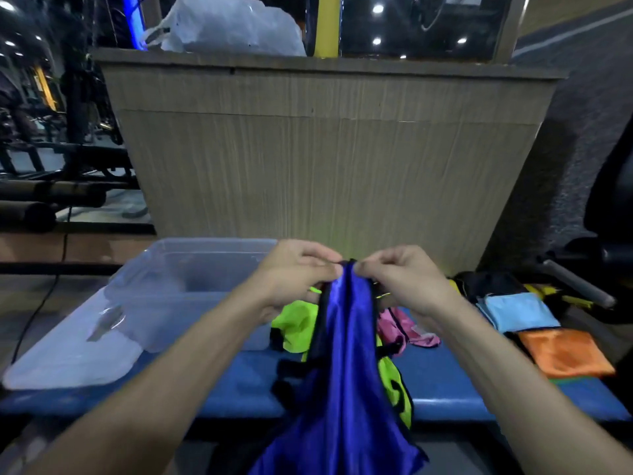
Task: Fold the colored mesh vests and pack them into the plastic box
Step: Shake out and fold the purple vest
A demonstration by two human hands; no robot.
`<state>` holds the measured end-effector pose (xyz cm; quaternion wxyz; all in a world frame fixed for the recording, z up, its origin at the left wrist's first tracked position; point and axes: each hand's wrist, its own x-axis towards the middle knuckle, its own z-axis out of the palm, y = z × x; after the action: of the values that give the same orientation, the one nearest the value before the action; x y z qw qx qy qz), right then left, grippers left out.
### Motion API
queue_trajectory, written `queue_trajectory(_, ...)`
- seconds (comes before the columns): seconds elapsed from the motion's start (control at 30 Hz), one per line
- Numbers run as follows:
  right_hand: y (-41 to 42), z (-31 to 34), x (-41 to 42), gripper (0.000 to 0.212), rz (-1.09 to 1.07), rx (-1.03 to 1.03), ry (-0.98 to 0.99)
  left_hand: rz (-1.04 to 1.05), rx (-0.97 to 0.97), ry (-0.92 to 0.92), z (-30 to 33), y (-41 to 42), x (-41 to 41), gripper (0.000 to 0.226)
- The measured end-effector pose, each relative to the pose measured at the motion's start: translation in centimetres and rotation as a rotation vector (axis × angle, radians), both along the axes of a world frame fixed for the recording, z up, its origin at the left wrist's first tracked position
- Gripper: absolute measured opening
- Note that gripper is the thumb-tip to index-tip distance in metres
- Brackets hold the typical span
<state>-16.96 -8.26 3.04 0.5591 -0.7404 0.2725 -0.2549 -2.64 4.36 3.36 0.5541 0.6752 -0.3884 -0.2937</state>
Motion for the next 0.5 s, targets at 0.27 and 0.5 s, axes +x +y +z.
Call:
queue_trajectory(0.27,1.9,-1.0,0.8,0.017,-0.203,-0.32,0.07,0.121,-0.09,0.008,-0.9,-0.7,-1.6,0.014)
queue_trajectory(0.5,3.7,-0.3,0.4,0.028,-0.156,-0.614,0.179,0.118,-0.096,0.004,-0.1,-0.5,-2.3,0.007)
